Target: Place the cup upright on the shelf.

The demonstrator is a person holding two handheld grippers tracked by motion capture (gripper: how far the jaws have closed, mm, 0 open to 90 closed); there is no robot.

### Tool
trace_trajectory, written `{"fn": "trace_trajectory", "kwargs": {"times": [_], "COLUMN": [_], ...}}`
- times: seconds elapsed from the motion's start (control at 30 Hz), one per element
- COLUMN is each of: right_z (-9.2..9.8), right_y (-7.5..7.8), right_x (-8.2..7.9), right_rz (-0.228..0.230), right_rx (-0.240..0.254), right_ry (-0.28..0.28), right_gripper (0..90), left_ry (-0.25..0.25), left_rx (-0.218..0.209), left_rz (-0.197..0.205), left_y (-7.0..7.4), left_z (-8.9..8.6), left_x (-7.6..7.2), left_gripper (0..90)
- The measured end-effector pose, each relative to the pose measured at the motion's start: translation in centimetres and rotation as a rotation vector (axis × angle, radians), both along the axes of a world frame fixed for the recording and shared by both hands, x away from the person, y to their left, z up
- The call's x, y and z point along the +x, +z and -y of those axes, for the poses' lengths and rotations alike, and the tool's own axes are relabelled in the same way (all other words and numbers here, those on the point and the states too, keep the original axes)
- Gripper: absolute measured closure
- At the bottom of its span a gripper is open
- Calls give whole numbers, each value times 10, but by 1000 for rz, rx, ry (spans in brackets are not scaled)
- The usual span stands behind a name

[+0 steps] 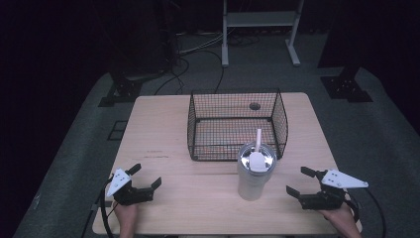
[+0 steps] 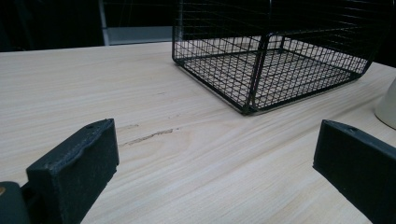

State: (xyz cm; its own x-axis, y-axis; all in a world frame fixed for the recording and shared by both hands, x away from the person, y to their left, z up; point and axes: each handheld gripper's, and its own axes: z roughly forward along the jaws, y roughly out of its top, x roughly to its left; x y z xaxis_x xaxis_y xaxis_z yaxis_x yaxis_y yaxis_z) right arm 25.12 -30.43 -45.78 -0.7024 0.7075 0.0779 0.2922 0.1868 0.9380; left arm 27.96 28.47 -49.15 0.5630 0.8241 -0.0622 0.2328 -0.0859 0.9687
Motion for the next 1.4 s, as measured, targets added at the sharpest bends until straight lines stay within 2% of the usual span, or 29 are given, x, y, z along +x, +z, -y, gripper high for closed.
{"fn": "trace_trajectory", "kwargs": {"times": [0.53,0.9,1.4], "right_z": [-21,-33,-55], "right_y": [9,12,13], "right_x": [-1,-6,-3], "right_rz": [9,10,25], "right_rx": [-29,-27,-17], "right_ry": [91,144,220], "right_gripper": [91,91,91], "left_ry": [0,0,-3], "left_rx": [-2,-1,1], "left_rz": [-1,-1,2], "left_y": [0,0,0], "left_z": [0,0,-1], "left_x": [0,0,0], "left_gripper": [0,0,0]}}
